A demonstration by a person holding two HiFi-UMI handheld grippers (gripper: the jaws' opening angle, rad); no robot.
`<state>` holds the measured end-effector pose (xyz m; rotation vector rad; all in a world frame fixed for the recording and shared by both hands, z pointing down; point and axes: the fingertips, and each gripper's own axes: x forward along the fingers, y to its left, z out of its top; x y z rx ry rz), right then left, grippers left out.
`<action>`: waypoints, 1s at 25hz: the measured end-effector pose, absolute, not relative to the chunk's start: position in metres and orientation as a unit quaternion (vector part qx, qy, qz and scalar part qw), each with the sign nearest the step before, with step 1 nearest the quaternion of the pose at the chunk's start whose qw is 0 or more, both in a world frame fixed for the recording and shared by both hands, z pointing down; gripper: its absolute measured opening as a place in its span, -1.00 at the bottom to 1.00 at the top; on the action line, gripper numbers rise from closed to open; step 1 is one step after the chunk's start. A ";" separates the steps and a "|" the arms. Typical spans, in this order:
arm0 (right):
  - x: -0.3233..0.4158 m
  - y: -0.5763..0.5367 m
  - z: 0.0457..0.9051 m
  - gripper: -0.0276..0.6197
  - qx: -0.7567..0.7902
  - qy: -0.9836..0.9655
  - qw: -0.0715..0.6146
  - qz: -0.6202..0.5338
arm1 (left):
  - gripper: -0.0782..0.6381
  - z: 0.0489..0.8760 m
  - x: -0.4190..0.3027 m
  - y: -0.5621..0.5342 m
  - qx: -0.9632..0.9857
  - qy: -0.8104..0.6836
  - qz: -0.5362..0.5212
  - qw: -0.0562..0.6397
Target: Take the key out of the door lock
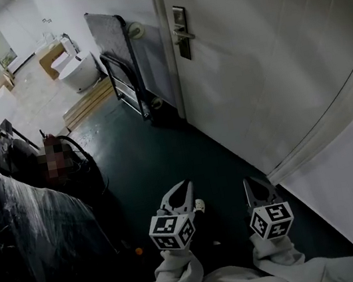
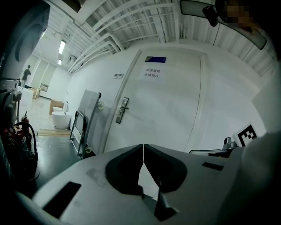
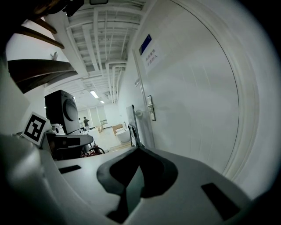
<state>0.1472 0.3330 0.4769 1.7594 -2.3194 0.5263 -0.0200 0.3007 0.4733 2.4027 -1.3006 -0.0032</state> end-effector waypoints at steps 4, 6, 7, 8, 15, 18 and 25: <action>0.147 0.306 0.475 -0.75 0.593 -0.780 0.090 0.179 | -0.73 0.470 -0.019 0.271 0.863 -0.464 0.003 0.199; 0.148 0.293 0.475 -0.75 0.594 -0.779 0.090 0.181 | -0.73 0.470 -0.017 0.257 0.864 -0.461 0.004 0.200; 0.148 0.287 0.474 -0.75 0.595 -0.778 0.088 0.181 | -0.73 0.470 -0.017 0.250 0.865 -0.460 0.006 0.200; 0.149 0.281 0.473 -0.75 0.596 -0.778 0.087 0.182 | -0.73 0.469 -0.016 0.243 0.866 -0.459 0.007 0.201; 0.149 0.234 0.467 -0.75 0.603 -0.771 0.084 0.185 | -0.73 0.466 -0.013 0.194 0.872 -0.446 0.014 0.203; 0.147 0.213 0.465 -0.75 0.605 -0.770 0.084 0.186 | -0.73 0.463 -0.013 0.172 0.874 -0.442 0.017 0.203; 0.142 0.160 0.462 -0.75 0.611 -0.766 0.083 0.185 | -0.73 0.459 -0.017 0.117 0.879 -0.433 0.017 0.200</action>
